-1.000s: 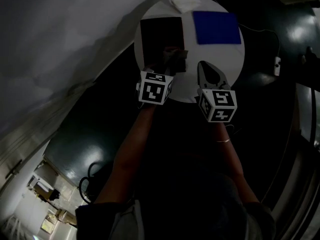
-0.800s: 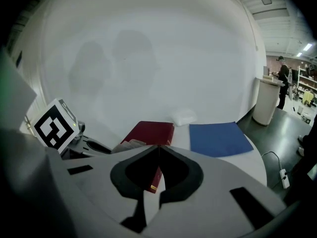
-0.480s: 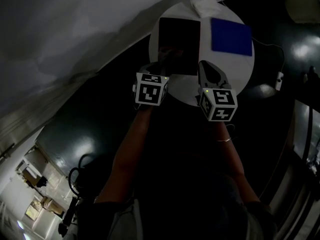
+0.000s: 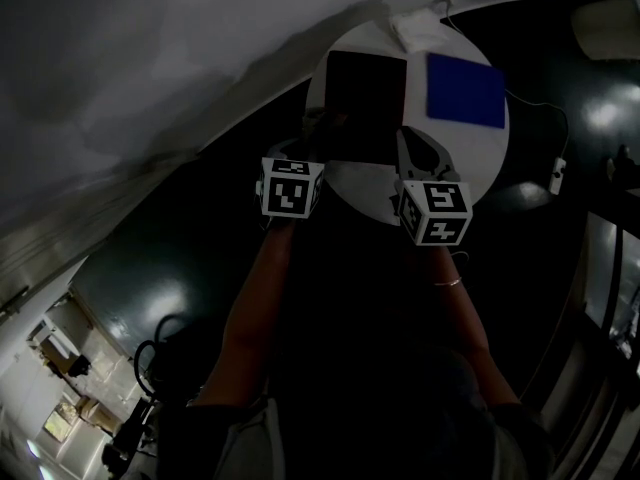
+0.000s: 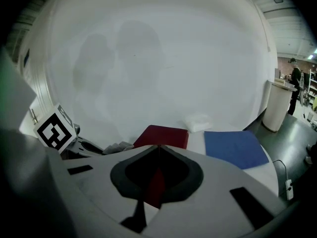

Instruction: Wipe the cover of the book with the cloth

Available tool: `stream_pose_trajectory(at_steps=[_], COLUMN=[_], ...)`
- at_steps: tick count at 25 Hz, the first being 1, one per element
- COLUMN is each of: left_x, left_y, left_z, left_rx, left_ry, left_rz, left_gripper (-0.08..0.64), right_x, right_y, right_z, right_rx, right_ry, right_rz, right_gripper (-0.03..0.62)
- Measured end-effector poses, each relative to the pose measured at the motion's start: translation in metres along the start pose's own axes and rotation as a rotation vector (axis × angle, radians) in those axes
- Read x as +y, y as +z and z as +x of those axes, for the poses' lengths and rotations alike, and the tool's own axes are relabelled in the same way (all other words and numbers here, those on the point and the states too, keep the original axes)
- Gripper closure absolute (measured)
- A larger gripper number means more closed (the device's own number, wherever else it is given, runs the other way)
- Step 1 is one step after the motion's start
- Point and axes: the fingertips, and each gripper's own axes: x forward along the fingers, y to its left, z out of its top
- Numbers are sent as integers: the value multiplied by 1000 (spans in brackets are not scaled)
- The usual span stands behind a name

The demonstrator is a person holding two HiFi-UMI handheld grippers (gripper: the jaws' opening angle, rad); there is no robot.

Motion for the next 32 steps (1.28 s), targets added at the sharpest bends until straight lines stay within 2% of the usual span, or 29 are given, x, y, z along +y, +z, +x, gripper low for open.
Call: stream_pose_trajectory(at_steps=[8, 14, 32], left_x=[28, 34, -12], left_y=[1, 18, 96], left_z=[-14, -24, -62], left_rx=[5, -30, -238], left_ry=[59, 88, 81], left_rz=[-28, -18, 117], left_gripper=[525, 526, 526], right_x=[-8, -15, -36], right_y=[15, 27, 48], right_z=[-5, -13, -51], right_rx=[-30, -63, -167], right_ry=[-19, -38, -86], right_rz=[7, 18, 56], right_gripper=[563, 563, 563])
